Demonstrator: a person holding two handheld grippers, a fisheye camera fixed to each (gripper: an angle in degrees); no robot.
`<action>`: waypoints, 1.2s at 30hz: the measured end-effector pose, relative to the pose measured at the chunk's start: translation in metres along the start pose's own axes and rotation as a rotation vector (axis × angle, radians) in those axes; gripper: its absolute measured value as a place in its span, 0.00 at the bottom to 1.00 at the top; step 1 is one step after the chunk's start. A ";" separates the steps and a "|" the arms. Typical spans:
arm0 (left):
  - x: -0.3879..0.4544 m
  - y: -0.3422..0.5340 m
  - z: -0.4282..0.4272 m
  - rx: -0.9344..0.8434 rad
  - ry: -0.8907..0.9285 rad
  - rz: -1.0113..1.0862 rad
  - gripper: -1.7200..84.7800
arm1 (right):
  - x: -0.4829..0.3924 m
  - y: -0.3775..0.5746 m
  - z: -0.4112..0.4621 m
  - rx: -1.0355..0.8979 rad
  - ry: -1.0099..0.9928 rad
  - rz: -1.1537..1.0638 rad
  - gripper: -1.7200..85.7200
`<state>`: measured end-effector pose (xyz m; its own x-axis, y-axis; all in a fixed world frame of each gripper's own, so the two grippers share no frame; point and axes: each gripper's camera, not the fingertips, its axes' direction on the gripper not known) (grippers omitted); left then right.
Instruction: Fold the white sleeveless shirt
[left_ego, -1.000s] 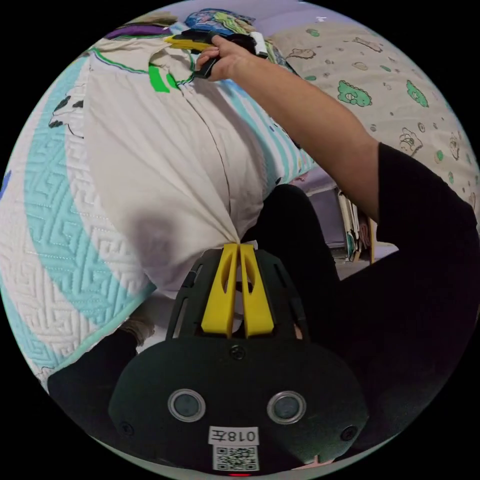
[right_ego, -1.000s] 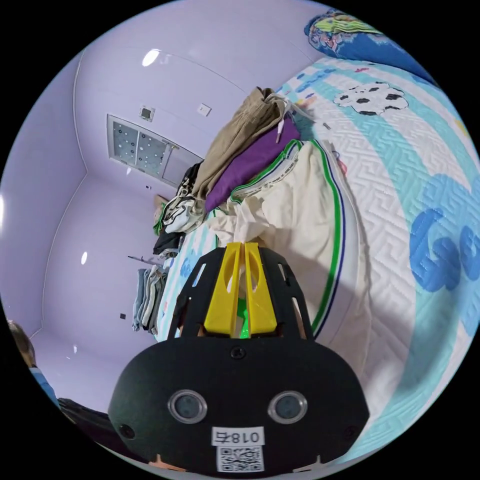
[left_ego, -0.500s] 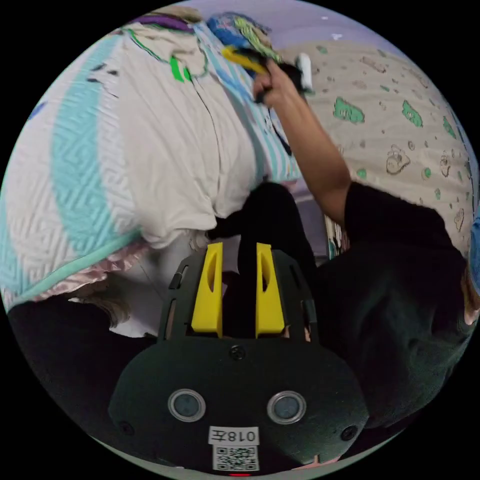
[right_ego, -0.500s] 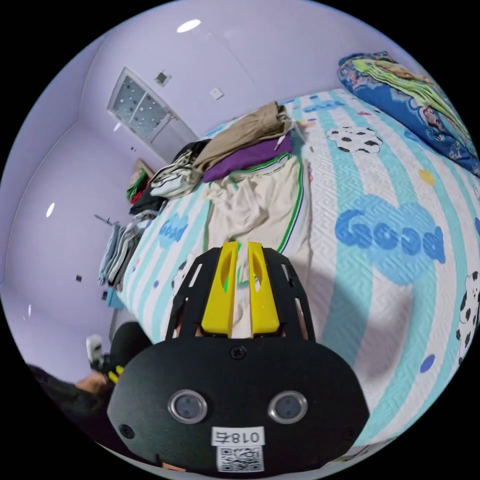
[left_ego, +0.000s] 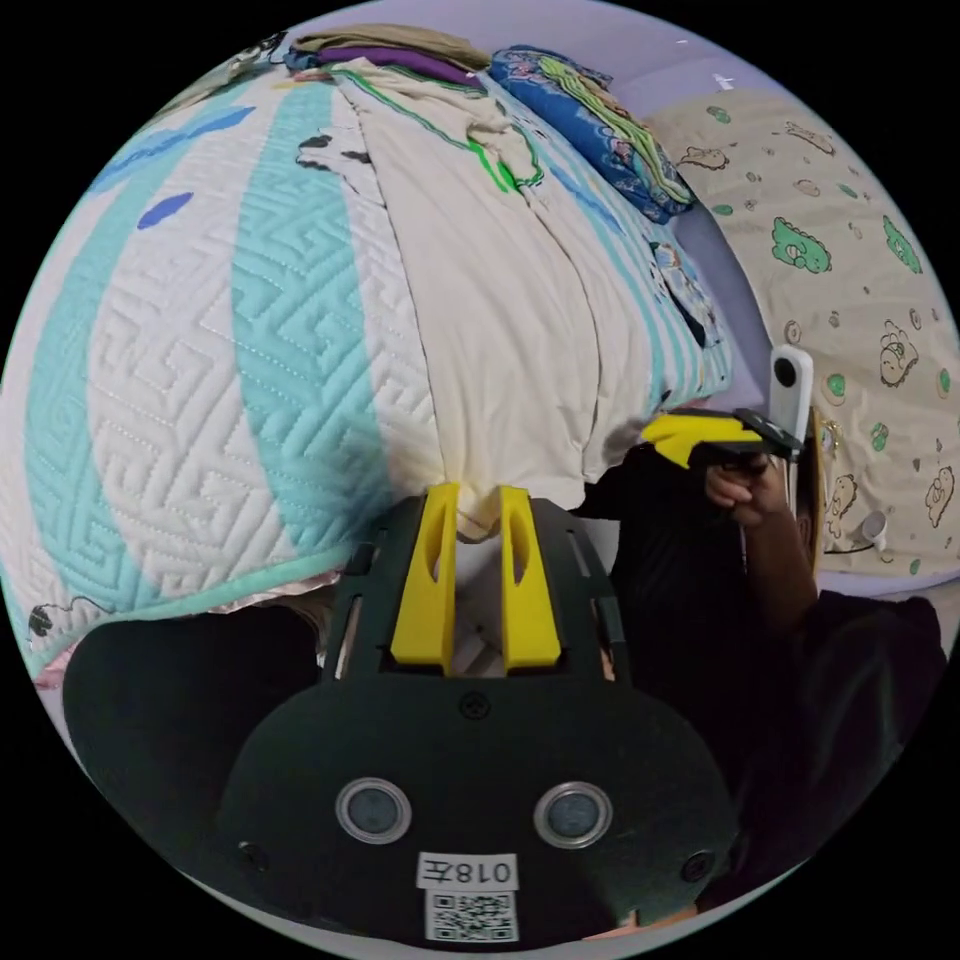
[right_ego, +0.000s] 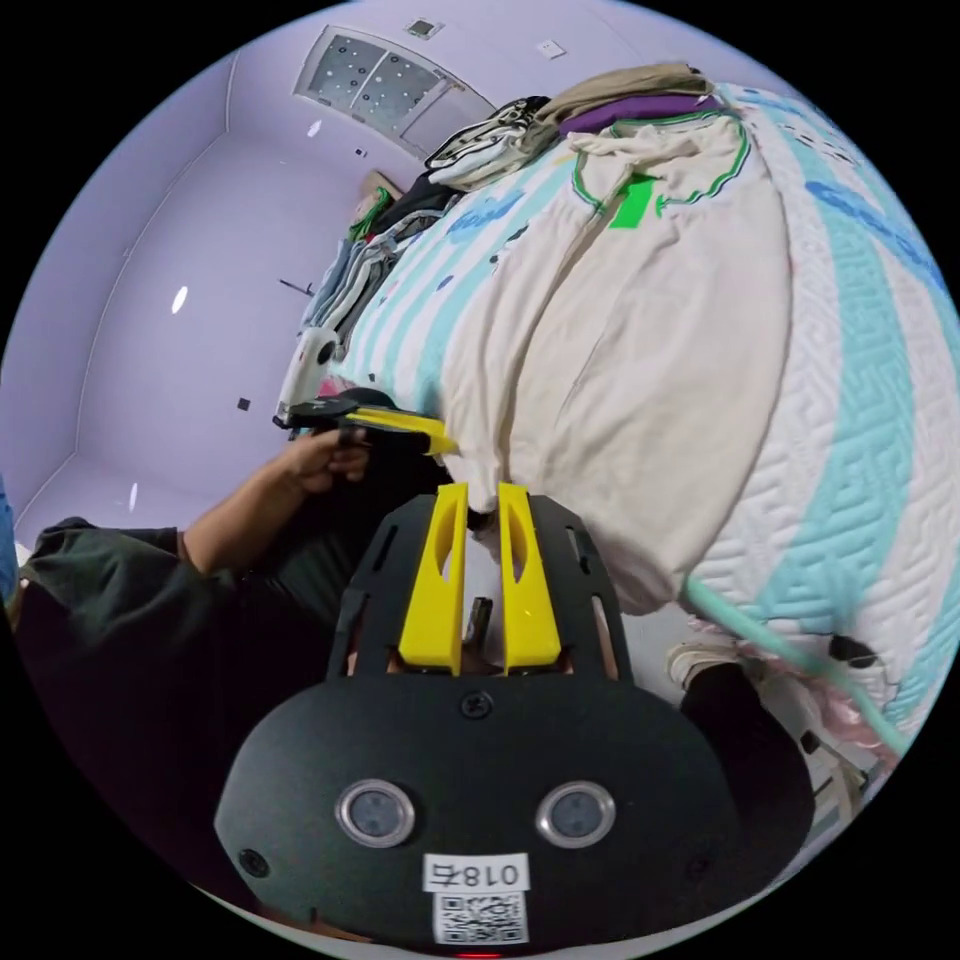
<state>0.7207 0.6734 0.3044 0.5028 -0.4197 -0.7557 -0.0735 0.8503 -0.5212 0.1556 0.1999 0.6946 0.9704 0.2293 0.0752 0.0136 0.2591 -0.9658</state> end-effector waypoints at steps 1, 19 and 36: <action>-0.004 0.004 -0.001 0.011 0.025 -0.029 0.05 | 0.002 0.005 0.006 0.003 -0.023 0.014 0.11; -0.042 0.082 -0.042 0.147 0.133 -0.127 0.02 | -0.045 0.036 0.117 -0.109 0.242 -0.298 0.09; -0.112 0.121 0.000 0.228 0.763 -0.493 0.01 | -0.079 0.096 0.220 -0.109 0.792 -0.665 0.02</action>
<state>0.6551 0.8232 0.3257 -0.2749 -0.7754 -0.5685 0.2091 0.5289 -0.8225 0.0275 0.4126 0.6508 0.6384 -0.6212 0.4545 0.5875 0.0118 -0.8091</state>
